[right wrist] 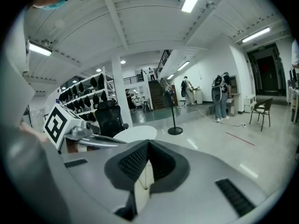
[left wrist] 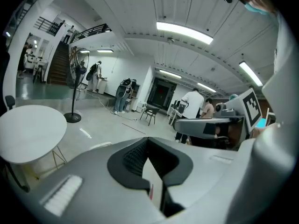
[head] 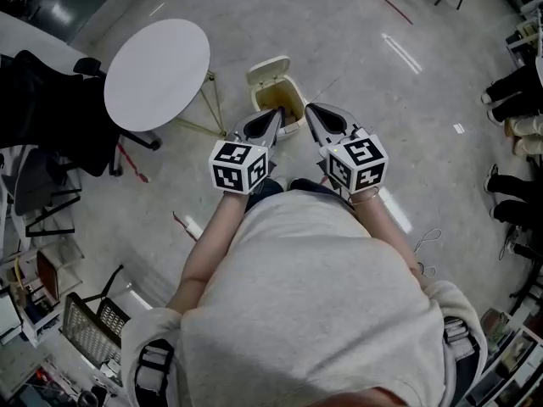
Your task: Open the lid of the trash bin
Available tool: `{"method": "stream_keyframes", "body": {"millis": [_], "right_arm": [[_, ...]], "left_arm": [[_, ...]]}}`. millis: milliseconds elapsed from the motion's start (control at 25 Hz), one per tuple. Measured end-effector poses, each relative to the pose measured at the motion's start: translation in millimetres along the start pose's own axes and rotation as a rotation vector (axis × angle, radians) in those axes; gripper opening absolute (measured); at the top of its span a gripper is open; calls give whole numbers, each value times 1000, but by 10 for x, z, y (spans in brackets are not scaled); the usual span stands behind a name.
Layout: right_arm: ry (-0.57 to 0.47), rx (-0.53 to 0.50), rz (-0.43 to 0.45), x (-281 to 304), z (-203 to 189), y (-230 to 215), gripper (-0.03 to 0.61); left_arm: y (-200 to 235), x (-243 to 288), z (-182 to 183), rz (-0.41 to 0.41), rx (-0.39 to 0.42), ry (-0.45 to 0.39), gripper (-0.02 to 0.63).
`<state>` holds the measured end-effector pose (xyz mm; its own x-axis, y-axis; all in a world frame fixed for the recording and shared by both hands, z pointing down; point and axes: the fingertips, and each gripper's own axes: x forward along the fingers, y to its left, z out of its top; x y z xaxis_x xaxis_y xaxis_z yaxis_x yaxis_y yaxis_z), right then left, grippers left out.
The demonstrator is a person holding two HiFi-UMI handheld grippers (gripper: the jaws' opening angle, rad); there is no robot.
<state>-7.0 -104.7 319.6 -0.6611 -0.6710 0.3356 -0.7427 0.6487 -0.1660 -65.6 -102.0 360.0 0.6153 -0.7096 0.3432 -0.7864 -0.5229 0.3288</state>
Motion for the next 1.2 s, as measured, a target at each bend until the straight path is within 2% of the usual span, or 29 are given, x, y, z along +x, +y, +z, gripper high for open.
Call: {"method": "stream_keyframes", "body": {"millis": [80, 480, 880, 1200], "right_arm": [[12, 3, 10, 20, -55, 28, 8], [40, 19, 9, 58, -183, 17, 8], [48, 2, 9, -7, -226, 27, 7], [72, -1, 18, -26, -294, 56, 6]], "left_arm": [[-19, -18, -43, -13, -20, 6, 9], [-23, -4, -93, -8, 2, 16, 9], [-66, -4, -133, -21, -11, 20, 9], [-175, 45, -175, -52, 28, 64, 9]]}}
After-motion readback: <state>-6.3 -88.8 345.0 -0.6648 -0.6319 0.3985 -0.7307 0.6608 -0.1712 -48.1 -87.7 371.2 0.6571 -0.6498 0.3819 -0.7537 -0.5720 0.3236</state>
